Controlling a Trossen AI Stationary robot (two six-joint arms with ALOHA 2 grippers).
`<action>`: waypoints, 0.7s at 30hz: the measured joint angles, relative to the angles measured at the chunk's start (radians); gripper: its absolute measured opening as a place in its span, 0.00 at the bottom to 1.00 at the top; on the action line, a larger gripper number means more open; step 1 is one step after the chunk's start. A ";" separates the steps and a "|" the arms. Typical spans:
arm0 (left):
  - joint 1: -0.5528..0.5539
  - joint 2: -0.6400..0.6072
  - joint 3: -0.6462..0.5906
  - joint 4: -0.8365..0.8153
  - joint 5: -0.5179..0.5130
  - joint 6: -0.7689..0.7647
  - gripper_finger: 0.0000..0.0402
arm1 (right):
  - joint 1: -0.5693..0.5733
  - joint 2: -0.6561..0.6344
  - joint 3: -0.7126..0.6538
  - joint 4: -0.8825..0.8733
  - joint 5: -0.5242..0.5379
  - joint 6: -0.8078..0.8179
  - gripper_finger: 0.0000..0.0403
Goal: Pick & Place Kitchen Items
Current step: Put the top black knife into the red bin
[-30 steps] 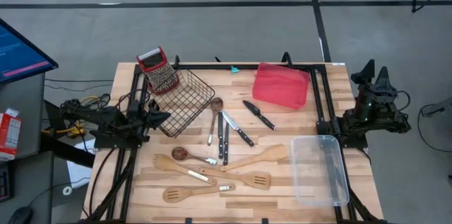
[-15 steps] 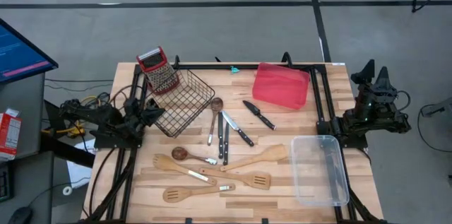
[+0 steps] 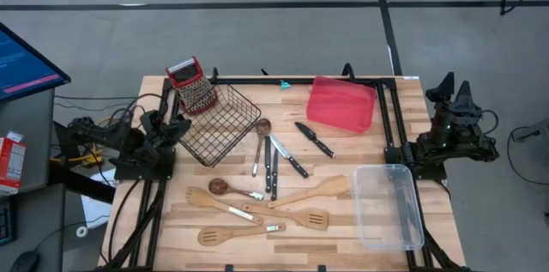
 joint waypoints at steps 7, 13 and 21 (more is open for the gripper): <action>0.000 0.195 0.137 -0.001 0.009 -0.006 0.01 | 0.000 0.000 0.000 0.000 0.000 0.000 0.92; 0.000 0.358 0.262 -0.002 0.010 0.029 0.02 | 0.000 0.000 0.000 0.000 0.000 0.000 0.92; 0.000 0.521 0.404 -0.001 0.092 0.180 0.15 | 0.000 0.000 0.000 0.000 0.000 0.000 0.92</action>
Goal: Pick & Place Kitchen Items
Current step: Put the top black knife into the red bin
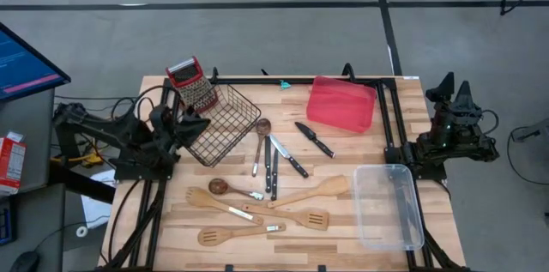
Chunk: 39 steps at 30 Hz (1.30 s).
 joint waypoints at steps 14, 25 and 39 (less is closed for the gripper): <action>0.000 -0.029 0.034 -0.085 0.041 0.052 0.29 | 0.000 0.000 0.000 0.000 0.000 0.000 0.92; 0.000 -0.206 0.034 -0.439 0.063 0.022 0.24 | 0.000 0.000 0.000 0.000 0.000 0.000 0.92; 0.000 -0.246 0.034 -0.495 0.072 0.025 0.24 | 0.000 0.000 0.000 0.000 -0.001 0.000 0.92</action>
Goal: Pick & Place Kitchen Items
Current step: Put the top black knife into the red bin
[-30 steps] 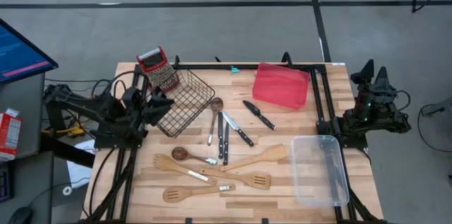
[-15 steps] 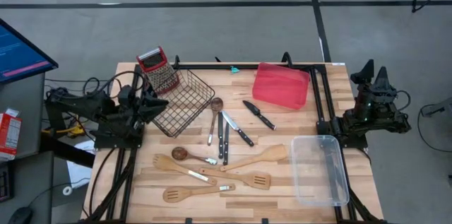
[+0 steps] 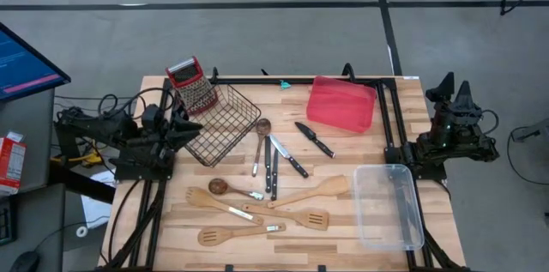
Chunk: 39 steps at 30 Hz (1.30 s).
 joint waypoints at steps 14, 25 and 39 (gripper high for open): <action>0.000 -0.001 0.000 -0.005 -0.006 -0.037 0.24 | 0.000 0.000 0.000 -0.007 0.005 -0.099 0.92; 0.000 -0.002 0.000 -0.005 -0.005 -0.045 0.24 | 0.002 0.000 0.000 -0.168 -0.003 0.041 0.92; 0.000 -0.002 0.000 -0.004 -0.001 -0.055 0.24 | 0.003 0.020 0.000 -0.704 -0.420 0.573 0.92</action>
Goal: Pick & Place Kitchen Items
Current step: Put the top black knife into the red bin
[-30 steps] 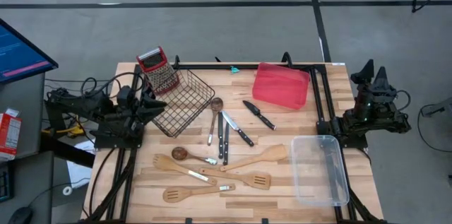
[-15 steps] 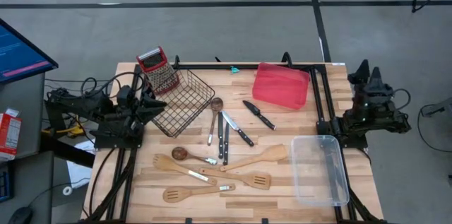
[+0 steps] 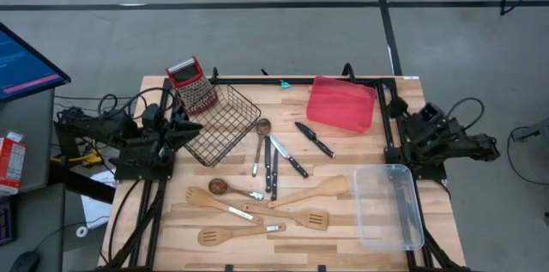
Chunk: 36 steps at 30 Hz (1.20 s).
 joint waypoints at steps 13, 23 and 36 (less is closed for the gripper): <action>0.000 0.000 0.000 0.000 -0.001 0.000 0.24 | 0.000 0.188 0.000 0.103 -0.052 0.140 0.92; 0.000 0.000 0.000 0.000 -0.005 -0.002 0.24 | 0.000 0.244 0.000 0.157 -0.054 0.194 0.92; 0.000 0.000 0.000 0.000 -0.004 -0.053 0.24 | 0.019 0.366 0.411 -0.562 -0.057 0.159 0.92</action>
